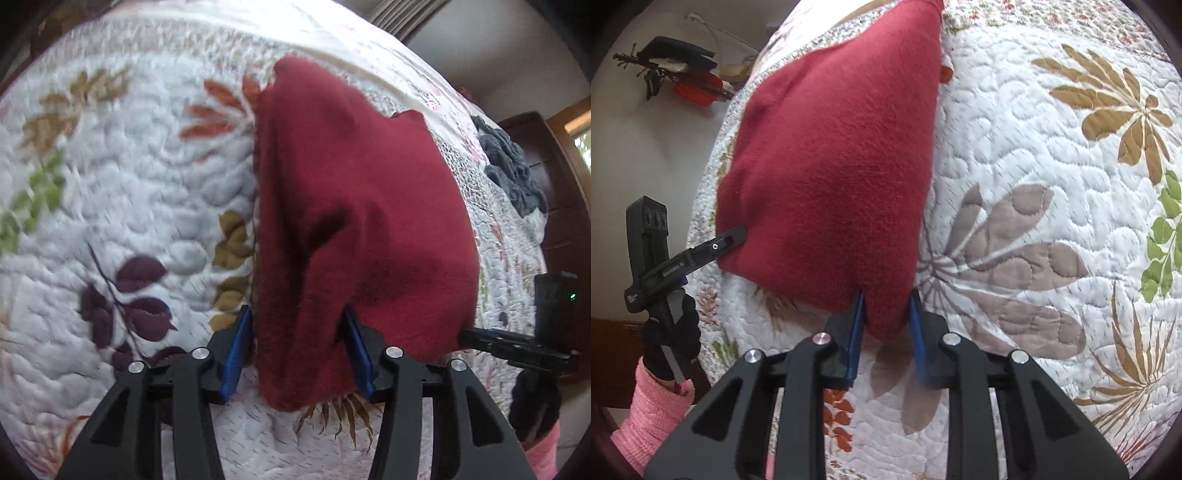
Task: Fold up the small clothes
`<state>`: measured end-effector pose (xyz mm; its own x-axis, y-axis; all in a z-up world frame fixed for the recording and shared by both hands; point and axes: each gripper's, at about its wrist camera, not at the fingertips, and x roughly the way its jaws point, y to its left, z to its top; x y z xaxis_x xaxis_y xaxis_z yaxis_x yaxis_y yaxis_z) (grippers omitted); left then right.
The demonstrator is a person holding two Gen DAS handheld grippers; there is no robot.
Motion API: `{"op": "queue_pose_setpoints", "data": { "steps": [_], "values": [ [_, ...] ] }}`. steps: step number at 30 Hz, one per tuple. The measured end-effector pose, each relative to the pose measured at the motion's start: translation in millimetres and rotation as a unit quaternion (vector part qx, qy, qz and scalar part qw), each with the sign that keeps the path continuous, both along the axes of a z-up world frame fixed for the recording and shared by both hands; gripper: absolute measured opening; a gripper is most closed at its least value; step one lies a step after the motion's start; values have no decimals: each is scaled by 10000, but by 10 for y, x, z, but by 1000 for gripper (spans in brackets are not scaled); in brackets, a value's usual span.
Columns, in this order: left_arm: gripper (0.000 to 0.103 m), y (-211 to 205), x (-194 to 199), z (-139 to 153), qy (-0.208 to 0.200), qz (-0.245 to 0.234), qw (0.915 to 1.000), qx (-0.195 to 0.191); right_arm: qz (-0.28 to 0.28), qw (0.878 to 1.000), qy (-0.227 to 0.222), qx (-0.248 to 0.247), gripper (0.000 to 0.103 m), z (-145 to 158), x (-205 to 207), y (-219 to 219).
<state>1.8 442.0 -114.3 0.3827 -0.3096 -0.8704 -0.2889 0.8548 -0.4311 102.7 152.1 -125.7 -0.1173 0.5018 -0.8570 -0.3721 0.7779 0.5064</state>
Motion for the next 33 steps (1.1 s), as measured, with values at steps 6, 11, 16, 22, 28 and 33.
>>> {"op": "queue_pose_setpoints", "data": {
  "steps": [6,11,16,22,28,33],
  "values": [
    [54,11,-29,-47,-18,44,9999,-110,-104,9995,262,138,23,-94,55,-20],
    [53,107,-28,156,-57,2,9996,-267,-28,9998,-29,198,40,154,104,-127],
    [63,388,121,443,-416,185,9986,-253,-133,9987,-280,402,47,370,270,-171],
    [64,621,568,277,-252,231,9984,-443,-243,9979,-340,502,51,417,514,-93],
    [64,725,757,27,-235,297,9956,-854,-256,9979,-276,522,52,333,637,5],
    [64,729,849,-117,-189,226,9934,-1105,-273,9980,-242,523,53,290,716,59]
  ]
}}
